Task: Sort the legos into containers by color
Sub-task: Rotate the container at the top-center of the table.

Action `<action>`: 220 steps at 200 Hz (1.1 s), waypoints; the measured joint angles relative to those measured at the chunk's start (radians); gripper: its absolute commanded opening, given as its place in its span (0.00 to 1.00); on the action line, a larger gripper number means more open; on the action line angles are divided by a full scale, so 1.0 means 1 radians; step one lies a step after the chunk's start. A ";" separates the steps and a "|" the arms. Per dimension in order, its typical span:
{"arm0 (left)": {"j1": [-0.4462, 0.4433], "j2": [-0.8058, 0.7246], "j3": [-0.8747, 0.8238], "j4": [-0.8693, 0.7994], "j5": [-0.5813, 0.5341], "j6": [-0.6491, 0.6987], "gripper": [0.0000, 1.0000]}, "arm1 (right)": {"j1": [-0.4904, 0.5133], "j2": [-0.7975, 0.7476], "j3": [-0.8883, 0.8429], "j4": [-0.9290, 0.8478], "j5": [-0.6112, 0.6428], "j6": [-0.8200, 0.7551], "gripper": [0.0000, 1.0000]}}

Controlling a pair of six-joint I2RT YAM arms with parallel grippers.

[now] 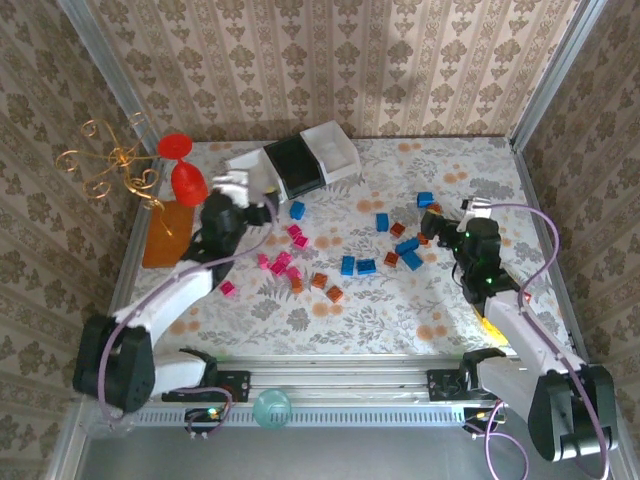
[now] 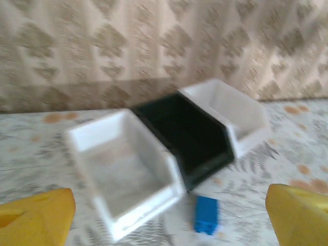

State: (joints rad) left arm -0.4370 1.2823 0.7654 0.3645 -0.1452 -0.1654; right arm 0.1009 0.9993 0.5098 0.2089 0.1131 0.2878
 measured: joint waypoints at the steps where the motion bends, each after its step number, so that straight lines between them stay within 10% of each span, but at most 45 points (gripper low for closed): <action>1: -0.005 0.007 0.007 -0.004 -0.003 0.000 0.95 | 0.001 0.002 0.002 -0.002 -0.001 -0.001 1.00; 115: 0.069 0.848 0.932 -0.610 -0.057 -0.129 0.79 | 0.028 0.018 0.030 -0.064 -0.058 -0.027 1.00; 220: 0.070 1.029 1.152 -0.768 0.024 -0.116 0.38 | 0.028 0.059 0.030 -0.063 -0.058 -0.026 1.00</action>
State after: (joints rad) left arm -0.3672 2.3112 1.9171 -0.4030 -0.1207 -0.2810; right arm 0.1291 1.0580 0.5396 0.1459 0.0547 0.2615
